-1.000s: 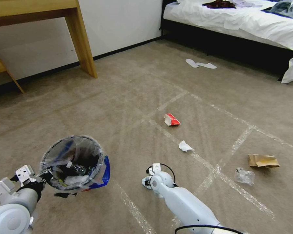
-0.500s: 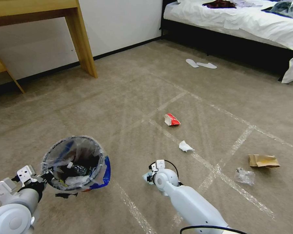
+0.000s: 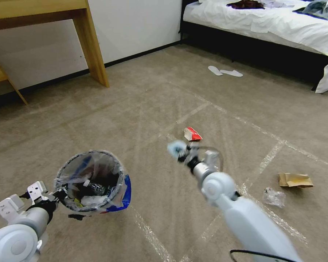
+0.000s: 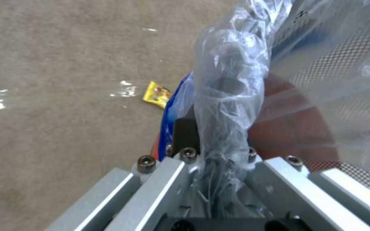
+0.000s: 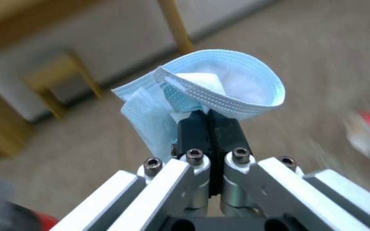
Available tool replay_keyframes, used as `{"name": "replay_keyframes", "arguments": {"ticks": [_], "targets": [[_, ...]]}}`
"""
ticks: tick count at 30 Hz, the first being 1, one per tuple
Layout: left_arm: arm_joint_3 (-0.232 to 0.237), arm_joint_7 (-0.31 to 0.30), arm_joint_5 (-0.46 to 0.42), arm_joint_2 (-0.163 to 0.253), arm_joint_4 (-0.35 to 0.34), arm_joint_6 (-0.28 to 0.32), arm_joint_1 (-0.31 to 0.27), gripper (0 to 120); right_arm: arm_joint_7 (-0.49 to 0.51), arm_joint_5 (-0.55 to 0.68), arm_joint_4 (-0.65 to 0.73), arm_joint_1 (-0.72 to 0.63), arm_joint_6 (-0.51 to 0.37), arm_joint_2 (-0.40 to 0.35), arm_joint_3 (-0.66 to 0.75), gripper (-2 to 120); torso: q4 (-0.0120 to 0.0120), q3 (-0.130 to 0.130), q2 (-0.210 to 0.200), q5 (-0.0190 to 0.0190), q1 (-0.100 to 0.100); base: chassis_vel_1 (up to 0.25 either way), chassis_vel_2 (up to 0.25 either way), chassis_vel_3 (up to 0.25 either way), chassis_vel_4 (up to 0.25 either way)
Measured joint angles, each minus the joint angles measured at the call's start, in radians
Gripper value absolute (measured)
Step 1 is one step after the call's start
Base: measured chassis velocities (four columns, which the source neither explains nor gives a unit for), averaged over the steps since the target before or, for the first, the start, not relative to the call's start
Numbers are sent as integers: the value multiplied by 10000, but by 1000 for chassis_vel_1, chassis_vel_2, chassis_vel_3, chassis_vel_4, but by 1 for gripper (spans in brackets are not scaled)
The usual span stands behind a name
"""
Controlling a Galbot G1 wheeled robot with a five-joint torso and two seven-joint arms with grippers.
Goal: Pick up the trash bin and place the garbage on the floor into it.
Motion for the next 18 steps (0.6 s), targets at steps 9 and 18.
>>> {"name": "replay_keyframes", "arguments": {"ticks": [9, 18], "targets": [[266, -9, -329, 255, 211, 138, -254, 1, -1409, 652, 943, 1086, 1191, -593, -888, 0, 3, 1, -1, 2, 0, 0, 0, 0, 0], [487, -160, -661, 428, 493, 202, -483, 1, -1913, 1446, 1949, 3002, 1318, -1432, -2561, 0, 3, 1, -1, 1, 0, 0, 0, 0, 0]]}}
